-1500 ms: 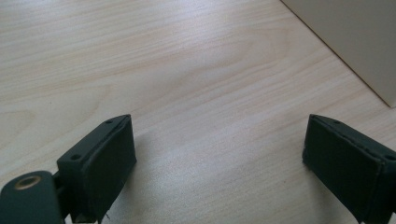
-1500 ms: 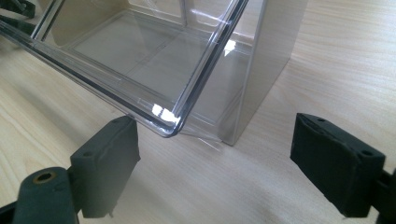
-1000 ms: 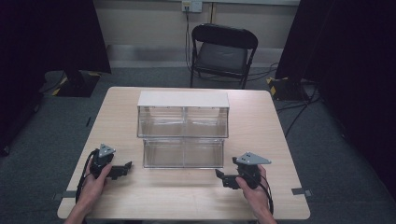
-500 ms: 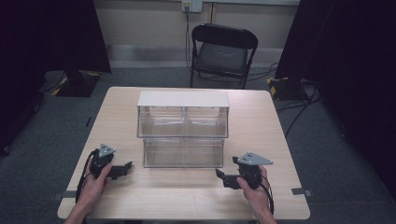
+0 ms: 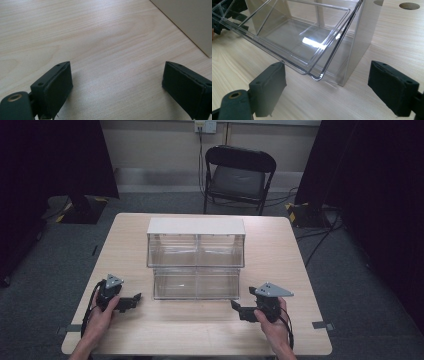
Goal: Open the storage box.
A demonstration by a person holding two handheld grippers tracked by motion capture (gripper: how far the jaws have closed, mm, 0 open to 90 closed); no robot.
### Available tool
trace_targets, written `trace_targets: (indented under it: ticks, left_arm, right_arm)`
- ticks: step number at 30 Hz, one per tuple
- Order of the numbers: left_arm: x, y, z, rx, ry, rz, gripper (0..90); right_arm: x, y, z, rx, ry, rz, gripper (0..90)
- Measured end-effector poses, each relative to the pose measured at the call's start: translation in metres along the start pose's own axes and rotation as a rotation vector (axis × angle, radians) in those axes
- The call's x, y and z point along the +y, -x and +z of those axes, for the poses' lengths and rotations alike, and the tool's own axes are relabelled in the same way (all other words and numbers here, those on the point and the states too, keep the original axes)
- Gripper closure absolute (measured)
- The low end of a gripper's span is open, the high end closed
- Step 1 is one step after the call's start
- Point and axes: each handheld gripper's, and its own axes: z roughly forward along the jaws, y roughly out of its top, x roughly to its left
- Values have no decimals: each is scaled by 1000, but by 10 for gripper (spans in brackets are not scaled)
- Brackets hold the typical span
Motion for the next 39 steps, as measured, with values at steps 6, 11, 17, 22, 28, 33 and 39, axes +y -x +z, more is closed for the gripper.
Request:
trace_targets:
  ticks: [6, 11, 17, 22, 28, 33, 39]
  left_arm:
    - [0, 0, 0, 1, 0, 2, 88]
    - [0, 0, 0, 0, 0, 0, 89]
    - [0, 0, 0, 2, 0, 2, 89]
    - [0, 0, 0, 0, 1, -1, 89]
    - [0, 0, 0, 0, 0, 0, 89]
    - [0, 0, 0, 0, 0, -1, 89]
    - [0, 0, 0, 0, 0, -1, 89]
  right_arm:
    - [2, -1, -1, -2, 1, -5, 142]
    - [5, -3, -2, 4, 11, -6, 142]
    - [8, -3, -3, 11, 11, -11, 141]
    - [8, -4, -2, 11, 10, -10, 140]
    - [9, -4, -3, 13, 15, -9, 140]
    - [10, -5, -3, 12, 20, -14, 140]
    - [11, -5, -2, 6, 24, -12, 140]
